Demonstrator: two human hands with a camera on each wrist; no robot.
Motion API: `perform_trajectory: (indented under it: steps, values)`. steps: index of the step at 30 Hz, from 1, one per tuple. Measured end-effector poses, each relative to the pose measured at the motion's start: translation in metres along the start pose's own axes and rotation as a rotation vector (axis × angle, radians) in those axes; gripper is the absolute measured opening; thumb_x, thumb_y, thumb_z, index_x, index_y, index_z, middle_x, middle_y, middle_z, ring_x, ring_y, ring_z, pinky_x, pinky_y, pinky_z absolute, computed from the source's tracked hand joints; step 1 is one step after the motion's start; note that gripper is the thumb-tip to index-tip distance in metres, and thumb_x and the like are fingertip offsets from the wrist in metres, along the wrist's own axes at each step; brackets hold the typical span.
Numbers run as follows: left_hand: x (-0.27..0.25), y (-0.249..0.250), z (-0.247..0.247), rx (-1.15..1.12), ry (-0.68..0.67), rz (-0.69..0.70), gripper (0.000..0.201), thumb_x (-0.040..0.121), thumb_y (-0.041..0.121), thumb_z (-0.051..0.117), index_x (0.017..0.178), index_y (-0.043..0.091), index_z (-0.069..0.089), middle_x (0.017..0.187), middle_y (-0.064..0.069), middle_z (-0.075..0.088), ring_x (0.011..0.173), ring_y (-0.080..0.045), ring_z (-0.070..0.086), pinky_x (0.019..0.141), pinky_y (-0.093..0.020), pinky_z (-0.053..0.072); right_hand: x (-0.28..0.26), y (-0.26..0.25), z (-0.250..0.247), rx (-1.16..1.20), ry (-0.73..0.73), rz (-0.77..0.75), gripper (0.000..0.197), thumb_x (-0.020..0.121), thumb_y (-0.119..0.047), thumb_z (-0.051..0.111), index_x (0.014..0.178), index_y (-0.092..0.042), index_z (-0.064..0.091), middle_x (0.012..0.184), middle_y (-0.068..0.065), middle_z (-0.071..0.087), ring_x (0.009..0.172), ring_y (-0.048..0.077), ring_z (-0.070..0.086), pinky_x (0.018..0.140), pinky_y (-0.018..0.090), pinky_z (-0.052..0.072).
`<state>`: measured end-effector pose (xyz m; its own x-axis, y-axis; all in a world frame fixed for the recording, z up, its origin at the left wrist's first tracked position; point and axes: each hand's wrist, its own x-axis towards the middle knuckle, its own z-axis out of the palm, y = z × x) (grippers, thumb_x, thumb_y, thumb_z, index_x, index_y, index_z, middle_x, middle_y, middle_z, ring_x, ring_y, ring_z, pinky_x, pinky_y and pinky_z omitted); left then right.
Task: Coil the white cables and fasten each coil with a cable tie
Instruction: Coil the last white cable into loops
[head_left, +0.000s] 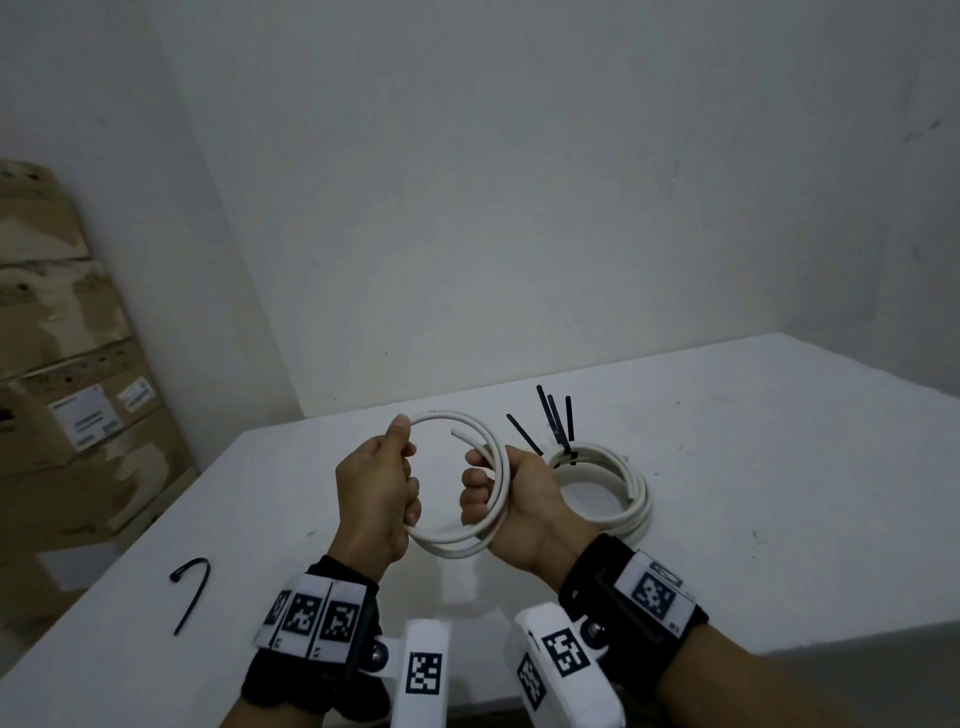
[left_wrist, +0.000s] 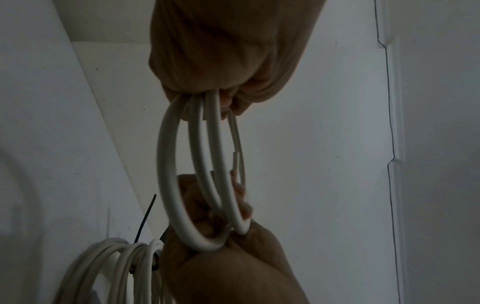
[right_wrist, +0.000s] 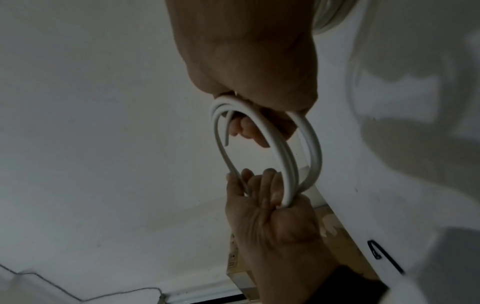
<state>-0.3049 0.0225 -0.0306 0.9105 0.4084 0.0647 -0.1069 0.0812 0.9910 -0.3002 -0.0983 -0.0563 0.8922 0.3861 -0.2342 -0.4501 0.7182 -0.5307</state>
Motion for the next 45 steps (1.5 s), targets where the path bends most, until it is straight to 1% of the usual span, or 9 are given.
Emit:
perform_trajectory:
  steps: [7, 11, 15, 19, 25, 29, 33, 39, 45]
  values:
    - [-0.002, -0.003, 0.002, 0.047, 0.017, -0.036, 0.033, 0.092, 0.032, 0.062, 0.073, 0.005, 0.055, 0.044, 0.002, 0.032, 0.032, -0.01, 0.025, 0.034, -0.018, 0.022, 0.0, -0.004, 0.002, -0.2, 0.0, -0.208, 0.064, 0.092, -0.062, 0.034, 0.062, -0.01, 0.057, 0.051, 0.001, 0.047, 0.045, 0.012, 0.036, 0.039, 0.019, 0.029]
    - [-0.004, -0.007, 0.002, 0.098, 0.031, -0.016, 0.036, 0.091, 0.034, 0.062, 0.075, 0.002, 0.057, 0.045, -0.001, 0.033, 0.037, -0.014, 0.027, 0.037, -0.02, 0.023, 0.0, 0.0, 0.005, -0.332, 0.008, -0.345, 0.025, 0.089, -0.036, 0.061, 0.088, -0.011, 0.056, 0.062, -0.002, 0.044, 0.049, 0.008, 0.036, 0.042, 0.02, 0.034]
    - [-0.004, -0.01, 0.0, 0.173, 0.034, 0.048, 0.038, 0.091, 0.037, 0.062, 0.078, 0.001, 0.06, 0.046, -0.005, 0.036, 0.037, -0.016, 0.029, 0.04, -0.021, 0.026, 0.0, -0.003, 0.001, -0.52, 0.122, -0.538, 0.013, 0.093, -0.016, 0.055, 0.106, -0.014, 0.051, 0.063, 0.005, 0.05, 0.046, 0.012, 0.047, 0.041, 0.025, 0.045]
    - [-0.004, -0.01, -0.004, 0.232, 0.044, 0.123, 0.038, 0.09, 0.04, 0.062, 0.077, 0.004, 0.062, 0.05, -0.007, 0.04, 0.037, -0.016, 0.032, 0.04, -0.021, 0.029, -0.007, -0.012, -0.01, -1.089, 0.079, -0.858, 0.017, 0.092, -0.027, 0.059, 0.1, -0.013, 0.063, 0.06, 0.006, 0.058, 0.046, 0.021, 0.059, 0.046, 0.033, 0.053]
    - [-0.005, -0.015, -0.003, 0.275, 0.042, 0.168, 0.049, 0.089, 0.04, 0.064, 0.082, -0.009, 0.059, 0.053, -0.009, 0.04, 0.042, -0.019, 0.032, 0.043, -0.025, 0.03, 0.002, -0.016, -0.018, -1.862, 0.286, -1.359, 0.015, 0.081, -0.016, 0.063, 0.07, -0.01, 0.055, 0.044, 0.002, 0.051, 0.035, 0.022, 0.041, 0.04, 0.024, 0.03]
    - [-0.001, -0.01, -0.006, 0.267, 0.043, 0.134, 0.043, 0.088, 0.041, 0.065, 0.078, -0.001, 0.062, 0.05, -0.008, 0.038, 0.037, -0.017, 0.03, 0.042, -0.022, 0.029, -0.001, -0.025, -0.022, -1.552, 0.329, -1.132, 0.021, 0.086, -0.017, 0.057, 0.07, -0.005, 0.052, 0.061, 0.009, 0.065, 0.055, 0.027, 0.061, 0.055, 0.036, 0.046]
    - [-0.003, -0.004, -0.004, 0.247, -0.014, 0.121, 0.039, 0.089, 0.041, 0.064, 0.077, 0.004, 0.062, 0.047, -0.007, 0.037, 0.035, -0.017, 0.028, 0.038, -0.019, 0.026, -0.003, -0.033, -0.02, -1.421, 0.259, -0.936, 0.017, 0.087, -0.018, 0.06, 0.076, -0.006, 0.056, 0.066, 0.011, 0.068, 0.055, 0.023, 0.066, 0.053, 0.033, 0.055]
    - [-0.008, 0.006, -0.001, 0.325, -0.116, 0.202, 0.038, 0.087, 0.042, 0.064, 0.078, 0.006, 0.065, 0.047, -0.007, 0.036, 0.034, -0.015, 0.026, 0.038, -0.019, 0.023, 0.002, -0.032, -0.023, -1.287, 0.093, -0.718, 0.028, 0.092, -0.038, 0.055, 0.113, -0.021, 0.051, 0.094, 0.006, 0.069, 0.076, 0.021, 0.068, 0.066, 0.034, 0.055]
    - [-0.014, 0.014, 0.0, 0.399, -0.257, 0.185, 0.051, 0.087, 0.053, 0.056, 0.081, 0.004, 0.07, 0.047, -0.003, 0.033, 0.039, -0.014, 0.026, 0.042, -0.023, 0.022, -0.011, -0.04, -0.005, -1.174, -0.035, -0.746, 0.033, 0.094, -0.046, 0.045, 0.117, -0.022, 0.05, 0.107, 0.005, 0.063, 0.099, 0.02, 0.063, 0.082, 0.032, 0.05]
